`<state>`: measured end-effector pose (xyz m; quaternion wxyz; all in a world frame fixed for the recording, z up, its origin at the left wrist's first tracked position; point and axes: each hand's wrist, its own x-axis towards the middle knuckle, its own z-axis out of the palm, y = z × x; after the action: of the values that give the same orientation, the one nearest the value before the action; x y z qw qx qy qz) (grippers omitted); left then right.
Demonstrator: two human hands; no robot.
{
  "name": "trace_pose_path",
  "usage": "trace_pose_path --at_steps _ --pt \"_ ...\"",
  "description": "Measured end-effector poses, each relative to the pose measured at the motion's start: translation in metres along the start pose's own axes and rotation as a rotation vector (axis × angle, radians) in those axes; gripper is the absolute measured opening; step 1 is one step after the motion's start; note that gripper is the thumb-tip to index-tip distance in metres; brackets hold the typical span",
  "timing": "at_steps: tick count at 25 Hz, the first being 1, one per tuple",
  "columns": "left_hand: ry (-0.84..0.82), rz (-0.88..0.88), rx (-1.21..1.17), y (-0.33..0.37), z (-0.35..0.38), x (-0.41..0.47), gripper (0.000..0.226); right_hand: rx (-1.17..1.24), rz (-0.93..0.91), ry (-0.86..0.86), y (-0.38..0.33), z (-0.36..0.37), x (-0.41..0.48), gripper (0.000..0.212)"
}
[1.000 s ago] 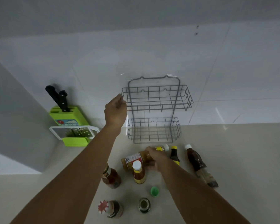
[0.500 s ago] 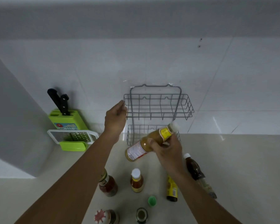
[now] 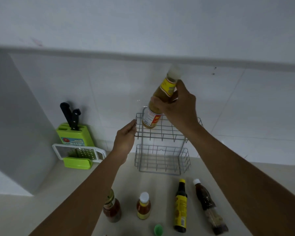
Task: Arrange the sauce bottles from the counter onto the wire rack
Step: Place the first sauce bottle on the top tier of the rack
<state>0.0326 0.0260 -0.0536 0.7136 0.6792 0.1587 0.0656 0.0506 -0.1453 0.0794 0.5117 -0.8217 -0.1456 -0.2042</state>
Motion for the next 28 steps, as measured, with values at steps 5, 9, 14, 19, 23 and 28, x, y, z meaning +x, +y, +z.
trace_pose_path --at_steps 5,9,14,19,23,28 --pt "-0.004 0.037 0.035 0.001 0.001 -0.003 0.039 -0.084 0.001 -0.147 0.01 0.036 0.011 0.058" --pt "-0.003 0.066 0.031 0.001 0.003 -0.01 0.042 -0.146 -0.027 -0.193 0.011 0.053 0.008 0.054" --pt "-0.029 0.067 0.029 -0.003 0.0 -0.007 0.042 -0.366 -0.064 -0.288 0.011 0.057 0.012 0.067" --pt "-0.028 0.059 0.017 -0.009 -0.002 -0.006 0.042 -0.109 0.056 -0.72 0.018 0.035 0.032 0.068" --pt "-0.022 0.059 0.01 -0.009 -0.001 -0.004 0.042 -0.144 0.0 -0.619 0.018 0.034 0.037 0.064" --pt "-0.018 0.056 -0.028 -0.011 0.001 -0.004 0.042 -0.279 0.019 -0.422 0.003 0.046 0.032 0.078"
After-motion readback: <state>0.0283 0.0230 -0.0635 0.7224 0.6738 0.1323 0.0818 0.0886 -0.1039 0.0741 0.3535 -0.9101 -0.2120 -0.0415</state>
